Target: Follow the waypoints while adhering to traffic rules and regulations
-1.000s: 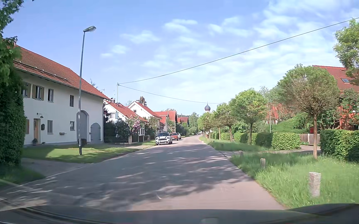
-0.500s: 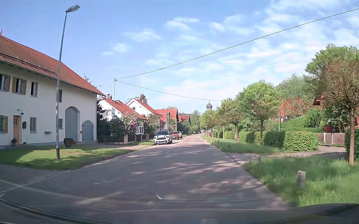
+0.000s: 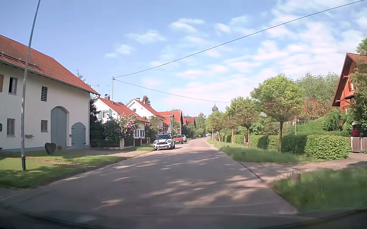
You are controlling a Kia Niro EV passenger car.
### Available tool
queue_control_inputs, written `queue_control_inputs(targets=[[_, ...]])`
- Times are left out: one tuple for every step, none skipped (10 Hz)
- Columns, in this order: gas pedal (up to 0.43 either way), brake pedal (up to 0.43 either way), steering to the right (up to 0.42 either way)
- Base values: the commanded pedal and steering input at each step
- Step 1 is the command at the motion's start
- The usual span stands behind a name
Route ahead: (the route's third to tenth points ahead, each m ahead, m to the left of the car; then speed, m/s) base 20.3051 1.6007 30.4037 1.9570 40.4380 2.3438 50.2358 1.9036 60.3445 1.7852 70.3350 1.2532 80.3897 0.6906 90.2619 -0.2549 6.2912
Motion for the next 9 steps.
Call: queue_control_inputs(targets=[[0.15, 0.0, 0.0], [0.15, 0.0, 0.001], [0.15, 0.0, 0.003], [0.15, 0.0, 0.005], [0.15, 0.0, 0.008], [0.15, 0.0, 0.011], [0.15, 0.0, 0.011], [0.15, 0.0, 0.011], [0.138, 0.0, 0.011]])
